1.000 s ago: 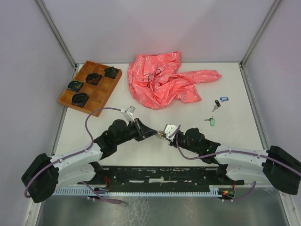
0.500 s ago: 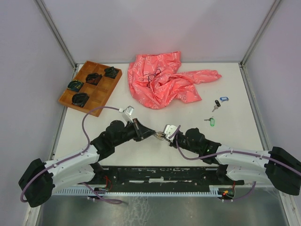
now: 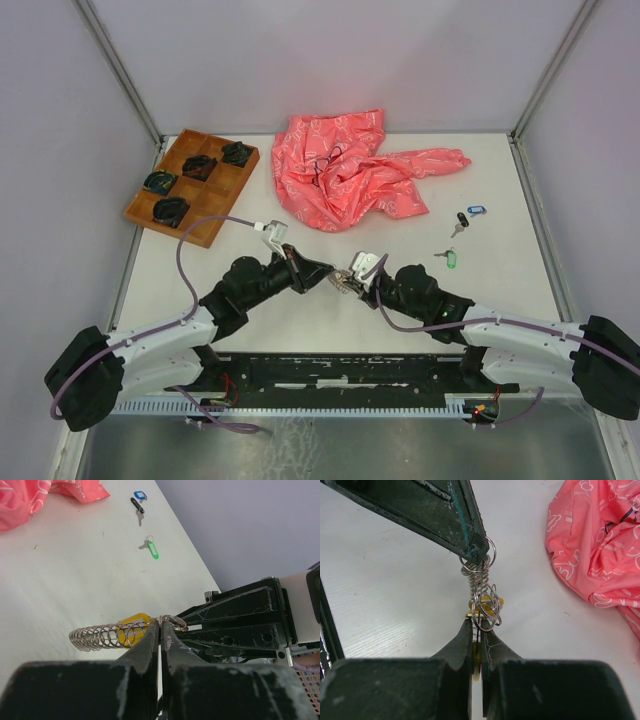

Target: Put the keys on the keyring

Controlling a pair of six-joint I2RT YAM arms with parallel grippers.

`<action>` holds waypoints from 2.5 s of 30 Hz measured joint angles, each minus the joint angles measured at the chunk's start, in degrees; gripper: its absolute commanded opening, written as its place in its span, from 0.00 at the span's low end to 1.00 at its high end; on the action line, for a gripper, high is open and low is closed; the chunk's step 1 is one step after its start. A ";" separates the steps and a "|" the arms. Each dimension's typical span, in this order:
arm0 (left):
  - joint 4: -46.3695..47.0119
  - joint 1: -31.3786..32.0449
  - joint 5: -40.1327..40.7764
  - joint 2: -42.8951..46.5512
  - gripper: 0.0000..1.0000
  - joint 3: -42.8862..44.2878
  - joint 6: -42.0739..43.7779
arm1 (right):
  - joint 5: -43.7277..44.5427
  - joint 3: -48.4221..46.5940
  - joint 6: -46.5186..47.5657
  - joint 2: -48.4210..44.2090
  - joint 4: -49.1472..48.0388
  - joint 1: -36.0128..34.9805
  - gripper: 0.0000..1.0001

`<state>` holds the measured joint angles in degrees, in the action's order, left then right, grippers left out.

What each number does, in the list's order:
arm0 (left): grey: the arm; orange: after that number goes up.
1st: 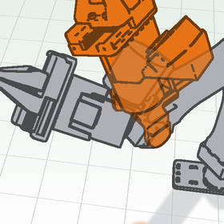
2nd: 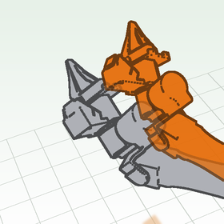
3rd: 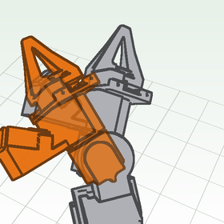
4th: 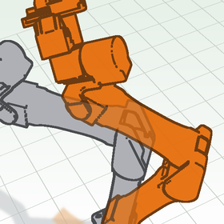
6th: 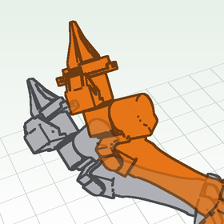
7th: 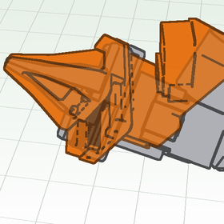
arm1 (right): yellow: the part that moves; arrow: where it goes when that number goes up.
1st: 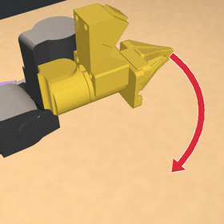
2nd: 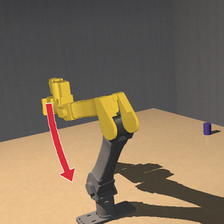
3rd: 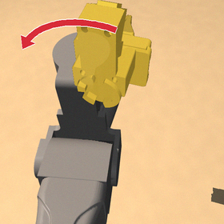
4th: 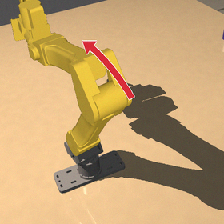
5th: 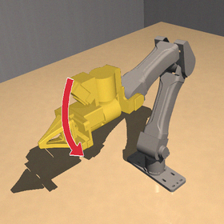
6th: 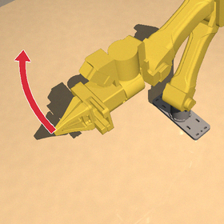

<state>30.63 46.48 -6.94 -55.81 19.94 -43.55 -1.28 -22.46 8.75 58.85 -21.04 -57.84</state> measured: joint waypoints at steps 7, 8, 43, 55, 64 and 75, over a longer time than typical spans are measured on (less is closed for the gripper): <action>13.27 0.04 0.87 -5.90 0.03 -3.34 4.76 | -0.68 -1.92 -2.67 1.18 3.74 0.55 0.24; 15.74 0.04 0.98 -6.73 0.03 -4.04 5.66 | -2.19 -2.34 -2.97 1.22 4.46 0.50 0.27; 52.70 -0.81 -23.80 -15.65 0.03 -10.95 37.38 | -21.11 -13.88 2.01 -13.29 26.21 8.79 0.46; 52.68 -0.87 -30.91 -15.63 0.03 -10.12 40.19 | -28.02 -12.44 7.34 -9.55 22.27 8.83 0.41; 52.63 -0.87 -32.68 -15.41 0.03 -9.07 40.22 | -31.30 -12.33 8.50 -7.56 20.20 8.83 0.33; 52.11 -1.09 -34.14 -14.91 0.04 -8.46 40.19 | -32.79 -12.33 9.01 -6.80 18.88 8.83 0.02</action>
<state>82.74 45.39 -41.08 -70.72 11.49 -3.36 -34.06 -34.79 17.76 52.05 -2.15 -49.01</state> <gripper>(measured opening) 0.045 0.115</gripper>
